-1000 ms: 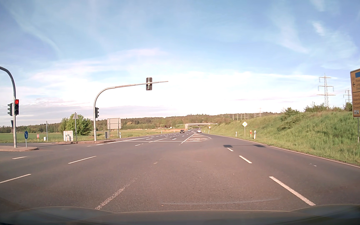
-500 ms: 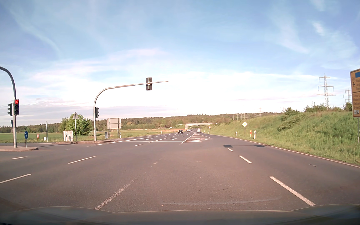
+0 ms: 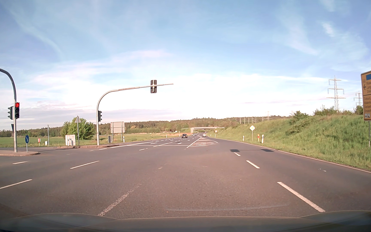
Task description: Follow the waypoints while adhering to traffic rules and regulations
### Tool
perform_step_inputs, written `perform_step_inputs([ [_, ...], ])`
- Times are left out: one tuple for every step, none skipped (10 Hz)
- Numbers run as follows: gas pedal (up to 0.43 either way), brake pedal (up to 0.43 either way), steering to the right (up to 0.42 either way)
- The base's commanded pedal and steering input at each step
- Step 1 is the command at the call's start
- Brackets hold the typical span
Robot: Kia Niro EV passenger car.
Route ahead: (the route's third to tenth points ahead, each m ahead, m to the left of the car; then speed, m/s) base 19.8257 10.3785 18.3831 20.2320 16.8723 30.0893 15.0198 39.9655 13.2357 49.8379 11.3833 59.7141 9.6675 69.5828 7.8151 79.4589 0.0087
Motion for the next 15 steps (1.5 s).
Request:
perform_step_inputs([
  [0.000,0.274,-0.011],
  [0.000,0.274,-0.011],
  [0.000,0.274,-0.011],
  [0.000,0.274,-0.011],
  [0.000,0.274,-0.011],
  [0.000,0.280,-0.011],
  [0.000,0.280,-0.011],
  [0.000,0.274,-0.011],
  [0.000,0.280,-0.011],
  [0.000,0.280,-0.011],
  [0.000,0.280,-0.011],
  [0.000,0.280,-0.011],
  [0.000,0.280,-0.011],
  [0.000,0.280,-0.011],
  [0.000,0.280,-0.011],
])
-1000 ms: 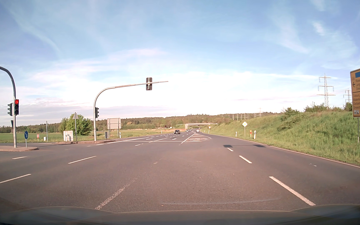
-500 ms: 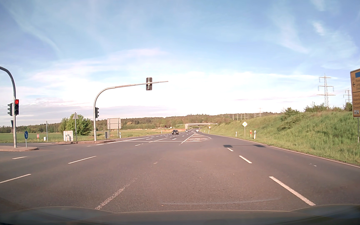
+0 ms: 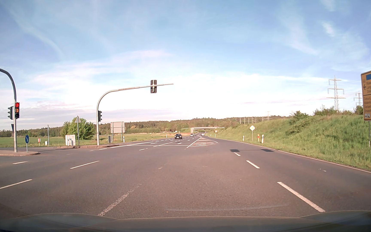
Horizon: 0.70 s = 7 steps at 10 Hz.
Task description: Follow the waypoints while adhering to traffic rules and regulations
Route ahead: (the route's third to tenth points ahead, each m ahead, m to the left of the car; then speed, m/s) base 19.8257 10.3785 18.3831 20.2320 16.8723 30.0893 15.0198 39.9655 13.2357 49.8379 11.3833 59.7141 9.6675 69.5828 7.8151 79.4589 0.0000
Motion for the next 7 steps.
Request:
perform_step_inputs([
  [0.000,0.280,-0.011],
  [0.000,0.274,-0.011],
  [0.000,0.256,-0.011],
  [0.000,0.201,-0.011],
  [0.000,0.061,-0.011],
  [0.000,0.000,-0.011],
  [0.000,0.000,-0.011],
])
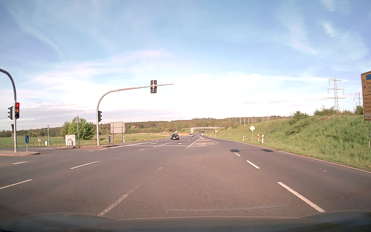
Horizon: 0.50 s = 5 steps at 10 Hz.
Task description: Follow the waypoints while adhering to traffic rules and regulations
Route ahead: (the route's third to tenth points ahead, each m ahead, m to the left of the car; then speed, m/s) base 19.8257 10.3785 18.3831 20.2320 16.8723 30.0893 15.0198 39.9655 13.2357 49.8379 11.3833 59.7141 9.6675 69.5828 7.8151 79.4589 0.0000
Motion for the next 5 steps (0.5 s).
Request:
perform_step_inputs([
  [0.000,0.000,-0.011],
  [0.000,0.000,-0.011],
  [0.000,0.000,-0.011],
  [0.008,0.000,-0.011],
  [0.079,0.000,-0.011],
])
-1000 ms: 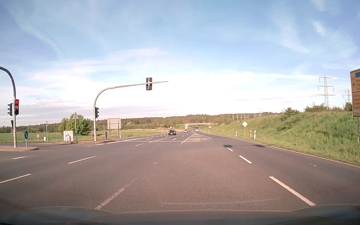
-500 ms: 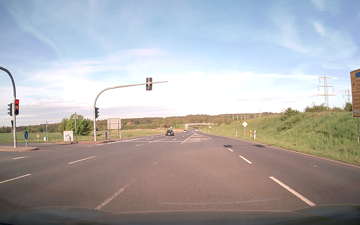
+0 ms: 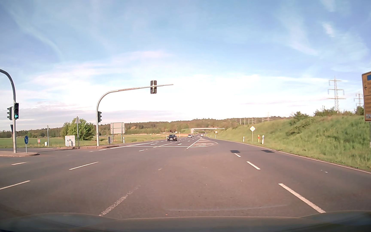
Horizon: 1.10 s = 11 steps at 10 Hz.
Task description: Follow the waypoints while adhering to traffic rules and regulations
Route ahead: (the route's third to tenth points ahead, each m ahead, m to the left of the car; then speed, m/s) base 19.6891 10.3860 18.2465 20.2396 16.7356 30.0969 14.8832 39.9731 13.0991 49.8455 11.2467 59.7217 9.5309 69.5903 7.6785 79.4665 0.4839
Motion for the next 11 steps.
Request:
perform_step_inputs([
  [0.098,0.000,-0.011],
  [0.138,0.000,-0.011],
  [0.169,0.000,-0.011],
  [0.197,0.000,-0.011],
  [0.220,0.000,-0.011],
  [0.240,0.000,-0.011],
  [0.260,0.000,-0.011],
  [0.268,0.000,-0.011],
  [0.268,0.000,-0.011],
  [0.280,0.000,-0.010],
  [0.287,0.000,-0.010],
])
